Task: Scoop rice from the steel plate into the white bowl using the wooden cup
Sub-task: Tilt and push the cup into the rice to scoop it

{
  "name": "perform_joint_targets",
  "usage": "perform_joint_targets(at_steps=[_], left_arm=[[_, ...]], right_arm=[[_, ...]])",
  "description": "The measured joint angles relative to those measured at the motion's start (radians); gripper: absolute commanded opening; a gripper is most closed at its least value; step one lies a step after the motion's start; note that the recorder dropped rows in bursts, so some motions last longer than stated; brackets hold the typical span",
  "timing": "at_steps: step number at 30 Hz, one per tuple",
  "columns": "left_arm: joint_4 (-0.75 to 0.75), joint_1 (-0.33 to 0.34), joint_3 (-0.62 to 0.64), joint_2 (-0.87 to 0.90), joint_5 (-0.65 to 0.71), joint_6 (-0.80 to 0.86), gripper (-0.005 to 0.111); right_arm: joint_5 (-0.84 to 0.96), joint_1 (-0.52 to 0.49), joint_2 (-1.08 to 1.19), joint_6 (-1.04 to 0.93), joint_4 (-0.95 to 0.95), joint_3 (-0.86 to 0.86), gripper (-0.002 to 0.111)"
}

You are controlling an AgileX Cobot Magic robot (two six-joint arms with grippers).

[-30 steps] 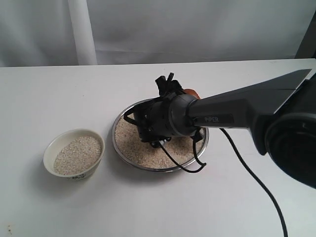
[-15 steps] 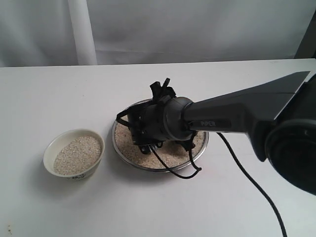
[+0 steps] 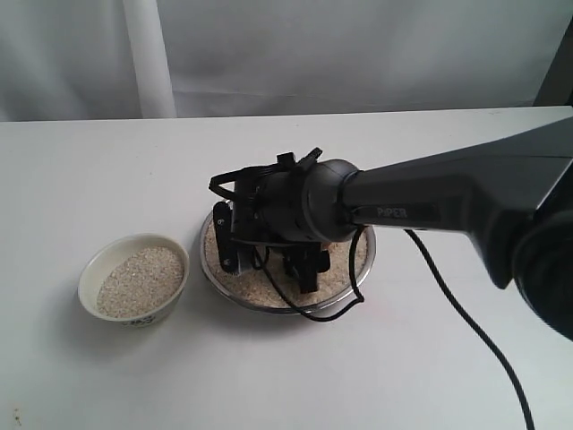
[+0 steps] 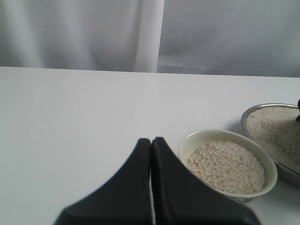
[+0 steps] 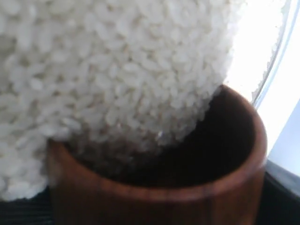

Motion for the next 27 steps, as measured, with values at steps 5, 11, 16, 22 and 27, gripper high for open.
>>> perform_joint_targets(at_steps=[5, 11, 16, 22, 27], left_arm=[[0.000, 0.000, 0.000, 0.000, 0.000, 0.000, 0.000], [0.000, 0.000, 0.000, 0.000, 0.000, 0.000, 0.000], [0.000, 0.000, 0.000, 0.000, 0.000, 0.000, 0.000], [0.000, 0.000, 0.000, 0.000, 0.000, 0.000, 0.000], [0.000, 0.000, 0.000, 0.000, 0.000, 0.000, 0.000]], right_arm=[[-0.069, -0.012, -0.017, 0.019, 0.098, 0.000, 0.000], [-0.123, -0.027, -0.031, 0.023, 0.193, 0.000, 0.000], [-0.148, -0.039, -0.036, 0.023, 0.240, 0.002, 0.000], [-0.222, -0.065, -0.059, 0.023, 0.300, 0.040, 0.000], [-0.366, -0.099, -0.100, 0.023, 0.361, 0.133, 0.000]])
